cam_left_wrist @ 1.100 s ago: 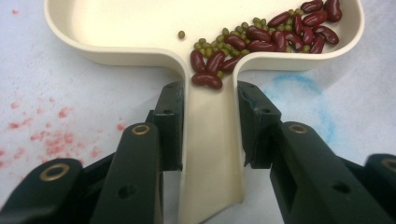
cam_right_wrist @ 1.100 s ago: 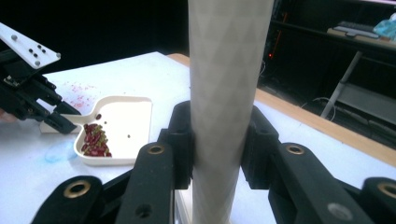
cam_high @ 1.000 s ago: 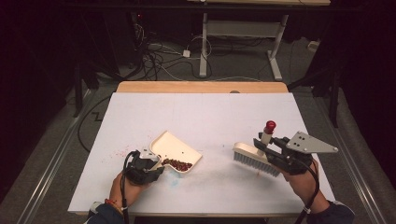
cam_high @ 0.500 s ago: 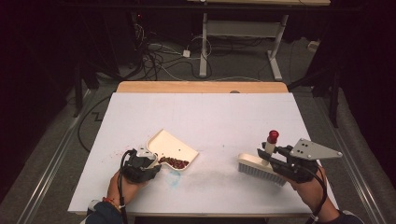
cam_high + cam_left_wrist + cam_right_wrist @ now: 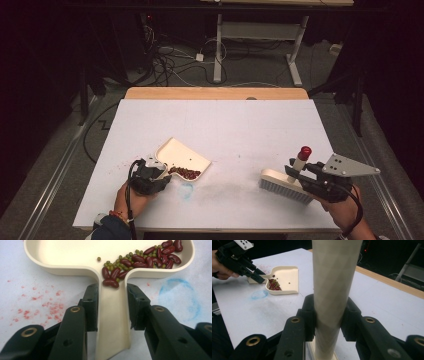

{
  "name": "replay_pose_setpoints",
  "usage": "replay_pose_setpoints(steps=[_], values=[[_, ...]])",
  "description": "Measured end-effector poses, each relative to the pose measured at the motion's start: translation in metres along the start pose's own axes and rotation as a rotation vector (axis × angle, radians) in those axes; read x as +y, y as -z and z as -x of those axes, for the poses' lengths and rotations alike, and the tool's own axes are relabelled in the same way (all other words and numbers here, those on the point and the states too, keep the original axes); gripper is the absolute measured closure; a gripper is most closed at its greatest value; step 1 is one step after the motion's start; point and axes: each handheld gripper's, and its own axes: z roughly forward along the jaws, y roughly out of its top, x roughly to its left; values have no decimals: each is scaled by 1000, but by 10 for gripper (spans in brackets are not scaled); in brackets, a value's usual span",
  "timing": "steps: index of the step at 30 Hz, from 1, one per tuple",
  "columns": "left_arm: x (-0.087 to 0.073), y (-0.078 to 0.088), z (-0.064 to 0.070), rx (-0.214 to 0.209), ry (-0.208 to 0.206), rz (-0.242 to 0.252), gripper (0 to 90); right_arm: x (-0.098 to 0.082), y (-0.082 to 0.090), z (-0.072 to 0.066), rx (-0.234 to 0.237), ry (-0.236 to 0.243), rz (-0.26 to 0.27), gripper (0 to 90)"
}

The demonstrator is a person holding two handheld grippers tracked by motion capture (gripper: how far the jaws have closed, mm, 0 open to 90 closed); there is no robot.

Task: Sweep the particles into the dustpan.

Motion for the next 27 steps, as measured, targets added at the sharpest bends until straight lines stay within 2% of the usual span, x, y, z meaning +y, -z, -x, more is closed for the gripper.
replay_pose_setpoints(steps=[12,15,22,25,27], values=[[-2,2,-9,25,20,3,635,0,3,1,13,14,-19,699],[-4,3,-12,35,38,5,635,0,2,2,22,4,-21,699],[-6,5,-20,60,70,11,635,2,3,-1,40,18,-26,699],[-4,4,-22,71,77,14,635,1,2,-2,49,10,-37,698],[-3,3,-24,73,84,16,635,1,2,-1,60,-17,-38,697]])
